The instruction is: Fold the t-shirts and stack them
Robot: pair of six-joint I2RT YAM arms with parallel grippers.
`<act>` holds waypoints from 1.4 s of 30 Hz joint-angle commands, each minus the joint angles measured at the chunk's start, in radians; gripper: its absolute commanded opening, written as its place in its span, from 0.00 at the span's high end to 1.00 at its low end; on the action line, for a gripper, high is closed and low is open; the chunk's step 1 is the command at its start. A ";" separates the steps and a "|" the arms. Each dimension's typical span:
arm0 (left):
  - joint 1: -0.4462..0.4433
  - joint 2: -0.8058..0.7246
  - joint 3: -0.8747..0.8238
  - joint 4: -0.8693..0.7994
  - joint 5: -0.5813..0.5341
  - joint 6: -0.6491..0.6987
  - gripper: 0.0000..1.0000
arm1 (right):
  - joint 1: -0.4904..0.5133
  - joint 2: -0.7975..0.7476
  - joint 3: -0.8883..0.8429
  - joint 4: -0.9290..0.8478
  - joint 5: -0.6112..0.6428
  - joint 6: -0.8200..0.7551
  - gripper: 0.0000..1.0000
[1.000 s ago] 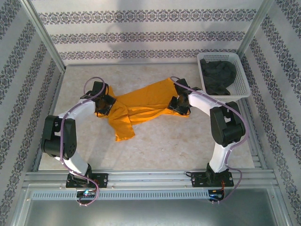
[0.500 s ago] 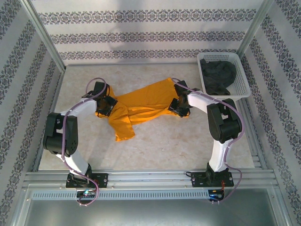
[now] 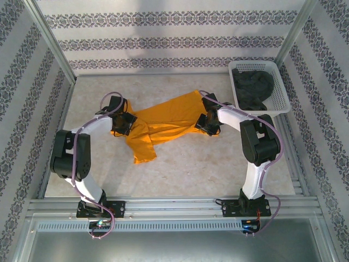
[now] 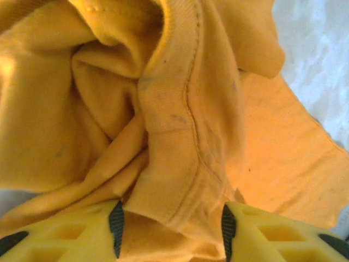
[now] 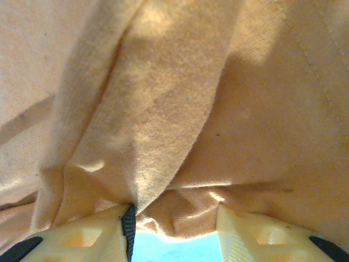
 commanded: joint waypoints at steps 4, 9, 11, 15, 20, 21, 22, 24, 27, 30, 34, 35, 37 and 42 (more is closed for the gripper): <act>0.003 0.032 0.041 0.050 -0.006 -0.008 0.75 | -0.004 0.028 -0.020 0.012 -0.004 0.019 0.55; 0.011 -0.027 0.060 -0.018 -0.051 0.025 1.00 | -0.015 0.050 -0.009 0.010 0.018 0.019 0.57; 0.019 -0.089 0.046 -0.048 -0.072 0.040 1.00 | -0.023 0.057 0.000 0.005 0.033 0.020 0.60; 0.058 -0.247 -0.011 -0.121 -0.091 0.069 1.00 | -0.044 0.075 0.027 -0.015 0.062 0.004 0.66; 0.150 -0.466 -0.119 -0.235 -0.087 0.098 1.00 | -0.069 0.091 0.056 -0.026 0.074 -0.016 0.67; 0.179 -0.507 -0.144 -0.256 -0.080 0.108 1.00 | -0.074 0.094 0.062 -0.029 0.073 -0.020 0.67; 0.209 -0.548 -0.165 -0.275 -0.072 0.122 1.00 | -0.076 0.098 0.071 -0.034 0.075 -0.025 0.67; 0.265 -0.605 -0.197 -0.311 -0.060 0.160 1.00 | -0.078 0.102 0.085 -0.042 0.076 -0.034 0.67; 0.308 -0.661 -0.223 -0.380 -0.094 0.218 1.00 | -0.077 0.103 0.100 -0.050 0.080 -0.048 0.67; 0.309 -0.702 -0.274 -0.423 -0.161 0.245 1.00 | -0.077 0.099 0.103 -0.055 0.079 -0.056 0.67; 0.322 -0.749 -0.377 -0.481 -0.338 0.251 0.74 | -0.069 0.084 0.102 -0.061 0.076 -0.067 0.67; 0.334 -0.748 -0.406 -0.458 -0.343 0.269 0.65 | -0.064 0.078 0.102 -0.063 0.073 -0.072 0.66; 0.343 -0.731 -0.419 -0.436 -0.344 0.285 0.52 | -0.054 0.063 0.102 -0.072 0.072 -0.083 0.66; 0.336 -0.708 -0.396 -0.454 -0.264 0.257 0.40 | -0.022 0.008 0.102 -0.105 0.069 -0.109 0.64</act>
